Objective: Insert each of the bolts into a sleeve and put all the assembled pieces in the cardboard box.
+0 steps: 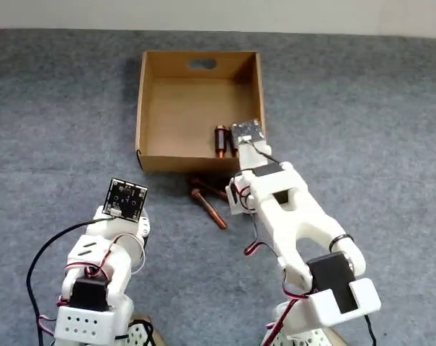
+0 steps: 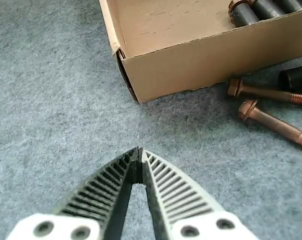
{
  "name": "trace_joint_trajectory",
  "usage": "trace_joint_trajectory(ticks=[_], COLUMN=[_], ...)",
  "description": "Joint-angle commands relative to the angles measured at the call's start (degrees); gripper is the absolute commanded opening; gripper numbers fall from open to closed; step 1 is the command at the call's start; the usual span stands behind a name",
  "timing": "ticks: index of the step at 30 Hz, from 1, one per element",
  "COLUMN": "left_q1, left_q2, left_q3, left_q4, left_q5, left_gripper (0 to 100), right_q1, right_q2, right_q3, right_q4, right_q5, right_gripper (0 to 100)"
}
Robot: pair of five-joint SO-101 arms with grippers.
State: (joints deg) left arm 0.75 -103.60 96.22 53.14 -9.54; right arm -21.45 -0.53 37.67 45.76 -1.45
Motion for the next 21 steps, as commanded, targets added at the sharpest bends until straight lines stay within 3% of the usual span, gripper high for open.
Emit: trace_joint_trajectory(ticks=[1,11,17,21], left_q1=[0.5,0.5,0.5,0.5], left_q2=[0.0,0.0,0.0,0.0], left_q3=[1.0,1.0,1.0,1.0], left_q4=[0.2,0.1,0.1,0.1], left_q5=[0.1,0.1,0.1,0.1], left_gripper=[1,1,1,1], right_q1=[0.5,1.2,1.3,1.3], right_q2=[-1.4,-20.3,-21.3,-21.3], right_q3=[-1.6,10.4,19.0,20.1], right_q4=[-0.5,7.3,7.3,7.6], right_q5=[0.4,0.9,9.9,10.8], right_gripper=[1.4,0.5,0.9,5.7])
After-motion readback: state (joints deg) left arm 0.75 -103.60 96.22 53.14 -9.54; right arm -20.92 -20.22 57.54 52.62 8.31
